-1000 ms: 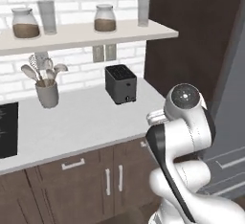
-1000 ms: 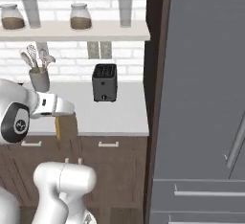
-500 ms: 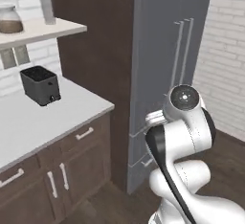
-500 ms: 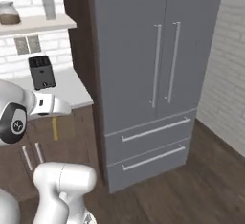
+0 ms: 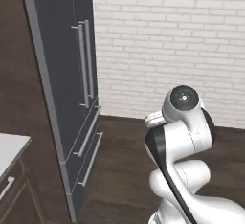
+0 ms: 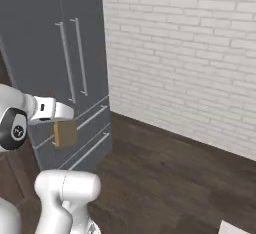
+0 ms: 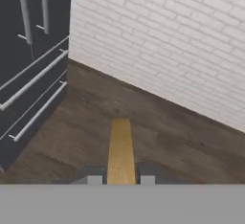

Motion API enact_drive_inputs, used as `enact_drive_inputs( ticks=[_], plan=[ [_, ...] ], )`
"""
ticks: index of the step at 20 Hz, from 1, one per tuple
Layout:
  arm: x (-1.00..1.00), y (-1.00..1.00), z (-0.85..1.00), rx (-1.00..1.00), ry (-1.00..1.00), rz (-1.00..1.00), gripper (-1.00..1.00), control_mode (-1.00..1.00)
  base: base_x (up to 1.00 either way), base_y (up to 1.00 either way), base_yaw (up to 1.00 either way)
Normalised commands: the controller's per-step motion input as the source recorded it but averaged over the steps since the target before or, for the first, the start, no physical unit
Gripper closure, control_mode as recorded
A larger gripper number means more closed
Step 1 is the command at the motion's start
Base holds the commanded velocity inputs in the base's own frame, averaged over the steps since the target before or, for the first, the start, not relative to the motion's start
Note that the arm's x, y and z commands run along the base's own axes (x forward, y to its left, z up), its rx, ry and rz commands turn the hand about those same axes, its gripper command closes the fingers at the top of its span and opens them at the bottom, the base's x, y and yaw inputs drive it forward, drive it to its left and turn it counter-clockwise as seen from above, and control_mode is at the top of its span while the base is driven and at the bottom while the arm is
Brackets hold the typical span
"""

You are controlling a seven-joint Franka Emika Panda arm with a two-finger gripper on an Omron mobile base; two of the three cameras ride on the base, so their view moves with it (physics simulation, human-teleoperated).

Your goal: Start the toaster. Once the lever pops up, take the bread to the plate on the dining counter.

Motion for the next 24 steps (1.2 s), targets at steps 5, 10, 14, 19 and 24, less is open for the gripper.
enact_drive_inputs(
  ticks=[5,10,14,19,24],
  plan=[
    [0.00,0.00,0.00,0.00,0.00,0.00,1.00,1.00,0.00,0.00,-0.96],
    [0.00,0.00,0.00,0.00,0.00,0.00,1.00,1.00,0.00,0.00,-0.91],
    [0.00,0.00,0.00,0.00,0.00,0.00,1.00,1.00,0.00,0.08,-0.81],
    [0.00,0.00,0.00,0.00,0.00,0.00,1.00,1.00,0.00,0.38,-0.65],
    [0.00,0.00,0.00,0.00,0.00,0.00,1.00,1.00,0.07,0.68,-0.51]
  ],
)
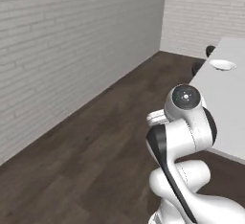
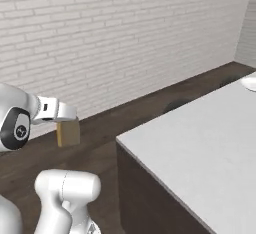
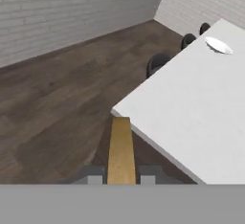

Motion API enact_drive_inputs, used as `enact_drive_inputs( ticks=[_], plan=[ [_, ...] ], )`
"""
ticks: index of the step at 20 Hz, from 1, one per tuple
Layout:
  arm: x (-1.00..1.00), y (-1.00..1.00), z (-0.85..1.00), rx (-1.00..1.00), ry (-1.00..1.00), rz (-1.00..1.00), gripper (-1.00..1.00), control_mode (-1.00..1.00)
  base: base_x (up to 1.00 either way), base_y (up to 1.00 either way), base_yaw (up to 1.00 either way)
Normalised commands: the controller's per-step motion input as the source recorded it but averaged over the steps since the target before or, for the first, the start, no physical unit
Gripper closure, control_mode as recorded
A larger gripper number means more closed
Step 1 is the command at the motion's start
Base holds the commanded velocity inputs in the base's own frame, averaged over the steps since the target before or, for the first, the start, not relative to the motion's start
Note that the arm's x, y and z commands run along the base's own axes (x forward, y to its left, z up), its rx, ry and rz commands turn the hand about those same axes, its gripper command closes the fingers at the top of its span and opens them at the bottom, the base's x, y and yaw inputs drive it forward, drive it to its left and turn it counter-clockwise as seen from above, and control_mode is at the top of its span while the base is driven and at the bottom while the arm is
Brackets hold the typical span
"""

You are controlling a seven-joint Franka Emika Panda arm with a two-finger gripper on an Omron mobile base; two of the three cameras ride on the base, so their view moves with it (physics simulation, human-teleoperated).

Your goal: Start the toaster. Once the lever pops up, take the bread to the plate on the dining counter.

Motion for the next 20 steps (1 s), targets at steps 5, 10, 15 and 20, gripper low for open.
enact_drive_inputs(
  ticks=[5,10,15,20],
  plan=[
    [0.00,0.00,0.00,0.00,0.00,0.00,1.00,1.00,0.15,0.83,-0.47],
    [0.00,0.00,0.00,0.00,0.00,0.00,1.00,1.00,0.20,0.88,-0.47],
    [0.00,0.00,0.00,0.00,0.00,0.00,1.00,1.00,0.36,0.82,-0.49],
    [0.00,0.00,0.00,0.00,0.00,0.00,1.00,1.00,0.40,0.70,-0.55]
  ],
)
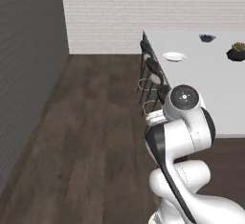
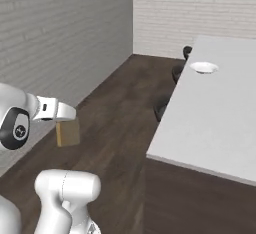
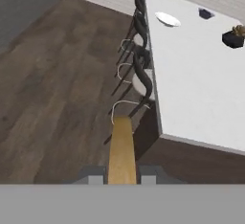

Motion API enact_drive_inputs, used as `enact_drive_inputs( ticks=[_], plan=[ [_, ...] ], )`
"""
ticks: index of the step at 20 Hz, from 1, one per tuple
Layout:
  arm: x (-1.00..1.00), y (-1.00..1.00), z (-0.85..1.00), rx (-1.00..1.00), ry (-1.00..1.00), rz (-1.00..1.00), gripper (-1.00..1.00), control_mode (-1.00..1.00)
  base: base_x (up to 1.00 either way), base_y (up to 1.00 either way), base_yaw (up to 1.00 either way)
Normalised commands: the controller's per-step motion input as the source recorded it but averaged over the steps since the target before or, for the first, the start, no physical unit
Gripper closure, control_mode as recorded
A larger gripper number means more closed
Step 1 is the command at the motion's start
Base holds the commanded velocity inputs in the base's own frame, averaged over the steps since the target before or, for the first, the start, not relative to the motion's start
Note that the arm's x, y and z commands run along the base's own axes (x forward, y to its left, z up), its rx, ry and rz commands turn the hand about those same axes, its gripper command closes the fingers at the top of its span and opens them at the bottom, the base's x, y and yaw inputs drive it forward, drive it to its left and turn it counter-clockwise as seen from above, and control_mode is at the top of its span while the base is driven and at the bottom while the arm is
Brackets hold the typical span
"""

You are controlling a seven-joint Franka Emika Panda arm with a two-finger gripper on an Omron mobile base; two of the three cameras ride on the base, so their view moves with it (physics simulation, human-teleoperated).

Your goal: Start the toaster. Once the lever pops up, take the bread to the plate on the dining counter.

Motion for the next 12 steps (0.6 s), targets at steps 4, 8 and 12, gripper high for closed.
enact_drive_inputs(
  ticks=[4,8,12],
  plan=[
    [0.00,0.00,0.00,0.00,0.00,0.00,1.00,1.00,0.51,0.82,-0.59],
    [0.00,0.00,0.00,0.00,0.00,0.00,1.00,1.00,0.61,0.86,-0.59],
    [0.00,0.00,0.00,0.00,0.00,0.00,1.00,1.00,0.71,0.89,-0.57]
  ],
)
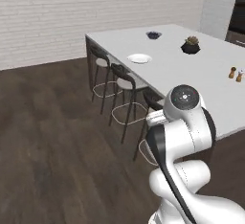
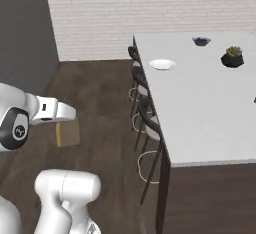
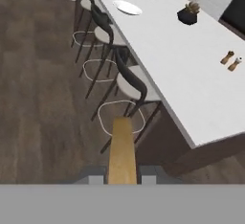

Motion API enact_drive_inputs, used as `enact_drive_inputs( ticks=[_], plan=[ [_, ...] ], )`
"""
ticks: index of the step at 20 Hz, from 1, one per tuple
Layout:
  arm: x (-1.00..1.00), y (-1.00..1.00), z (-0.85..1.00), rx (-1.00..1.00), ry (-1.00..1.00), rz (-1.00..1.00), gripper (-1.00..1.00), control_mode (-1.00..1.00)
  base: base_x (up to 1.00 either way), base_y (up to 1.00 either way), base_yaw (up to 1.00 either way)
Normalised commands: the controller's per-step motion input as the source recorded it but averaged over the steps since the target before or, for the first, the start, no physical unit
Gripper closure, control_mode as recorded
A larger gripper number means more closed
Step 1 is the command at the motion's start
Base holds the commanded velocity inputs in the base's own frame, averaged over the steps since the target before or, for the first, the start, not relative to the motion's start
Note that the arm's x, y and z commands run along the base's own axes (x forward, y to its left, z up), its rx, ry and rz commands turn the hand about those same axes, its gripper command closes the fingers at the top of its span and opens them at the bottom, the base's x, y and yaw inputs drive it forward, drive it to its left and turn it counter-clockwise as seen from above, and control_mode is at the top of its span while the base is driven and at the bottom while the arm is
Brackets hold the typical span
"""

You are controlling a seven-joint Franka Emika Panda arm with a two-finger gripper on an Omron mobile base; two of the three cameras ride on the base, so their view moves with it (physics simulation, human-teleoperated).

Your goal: Start the toaster. Once the lever pops up, take the bread to the plate on the dining counter.

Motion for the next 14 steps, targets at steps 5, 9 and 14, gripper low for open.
enact_drive_inputs(
  ticks=[5,9,14],
  plan=[
    [0.00,0.00,0.00,0.00,0.00,0.00,1.00,1.00,0.76,0.90,-0.55],
    [0.00,0.00,0.00,0.00,0.00,0.00,1.00,1.00,0.73,0.90,-0.55],
    [0.00,0.00,0.00,0.00,0.00,0.00,1.00,1.00,0.63,0.88,-0.55]
  ],
)
